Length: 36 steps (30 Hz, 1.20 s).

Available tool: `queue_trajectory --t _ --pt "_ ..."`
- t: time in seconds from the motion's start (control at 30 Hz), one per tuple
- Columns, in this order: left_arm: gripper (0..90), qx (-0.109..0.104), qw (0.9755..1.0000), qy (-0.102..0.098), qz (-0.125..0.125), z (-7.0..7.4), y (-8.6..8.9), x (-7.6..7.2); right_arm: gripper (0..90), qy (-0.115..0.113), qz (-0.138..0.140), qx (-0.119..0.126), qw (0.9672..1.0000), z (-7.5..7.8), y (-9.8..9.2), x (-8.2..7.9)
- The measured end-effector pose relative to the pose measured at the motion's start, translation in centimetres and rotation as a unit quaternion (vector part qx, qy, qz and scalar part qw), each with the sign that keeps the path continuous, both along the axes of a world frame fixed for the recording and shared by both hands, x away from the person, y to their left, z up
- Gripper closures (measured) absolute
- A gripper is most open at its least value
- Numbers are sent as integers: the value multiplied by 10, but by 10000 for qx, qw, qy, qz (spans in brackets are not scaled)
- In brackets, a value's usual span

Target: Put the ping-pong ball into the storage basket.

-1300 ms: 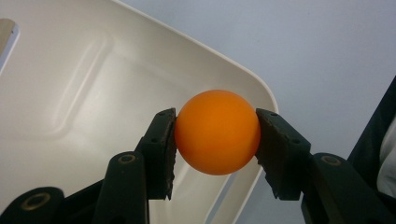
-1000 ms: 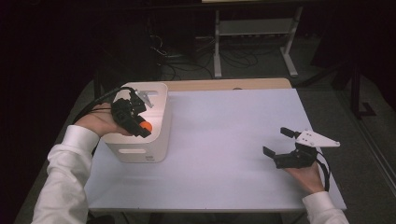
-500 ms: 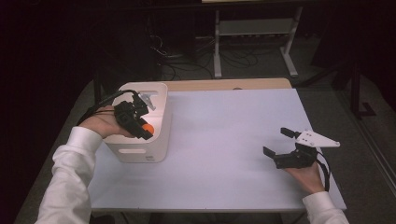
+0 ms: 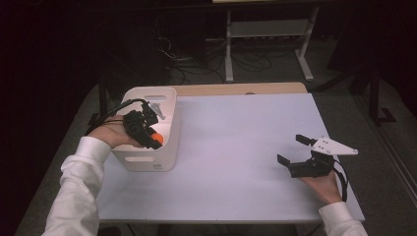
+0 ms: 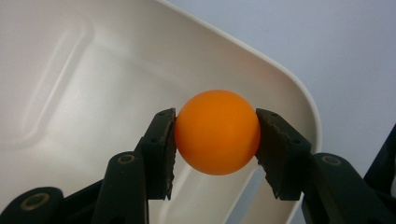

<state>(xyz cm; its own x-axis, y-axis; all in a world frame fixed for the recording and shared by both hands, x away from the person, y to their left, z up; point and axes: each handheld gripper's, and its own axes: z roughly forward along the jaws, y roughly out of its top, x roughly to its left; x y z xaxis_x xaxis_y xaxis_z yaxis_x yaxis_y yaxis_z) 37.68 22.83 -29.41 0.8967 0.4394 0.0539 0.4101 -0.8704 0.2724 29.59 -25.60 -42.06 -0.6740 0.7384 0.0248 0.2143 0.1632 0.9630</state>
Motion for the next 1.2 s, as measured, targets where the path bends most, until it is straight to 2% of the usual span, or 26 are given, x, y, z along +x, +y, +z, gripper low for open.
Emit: queue_trajectory --t 0.13,0.17,0.53,0.63,0.77,0.87,1.13,1.2 --pt "501 3 10000 27 13 -2 1 1 0 9 6 18 10000 0 0 0" --pt "501 -6 10000 21 25 -3 1 1 0 81 -9 13 10000 0 0 -1" --pt "480 -26 9999 18 122 -3 4 2 0 70 -5 11 10000 0 0 -1" --pt "451 -113 9997 -7 220 -2 6 2 0 68 -7 14 10000 0 0 -1" --pt "373 -137 9995 -62 262 0 7 2 0 65 -5 11 10000 0 0 -1" --pt "346 -155 9994 -113 281 3 9 1 0 68 -4 11 10000 0 0 -1" --pt "243 -198 9986 -367 330 12 12 0 0 112 -15 25 9999 0 0 -1" --pt "222 -191 9986 -378 324 13 11 -1 0 -14 11 -11 10000 0 0 0"
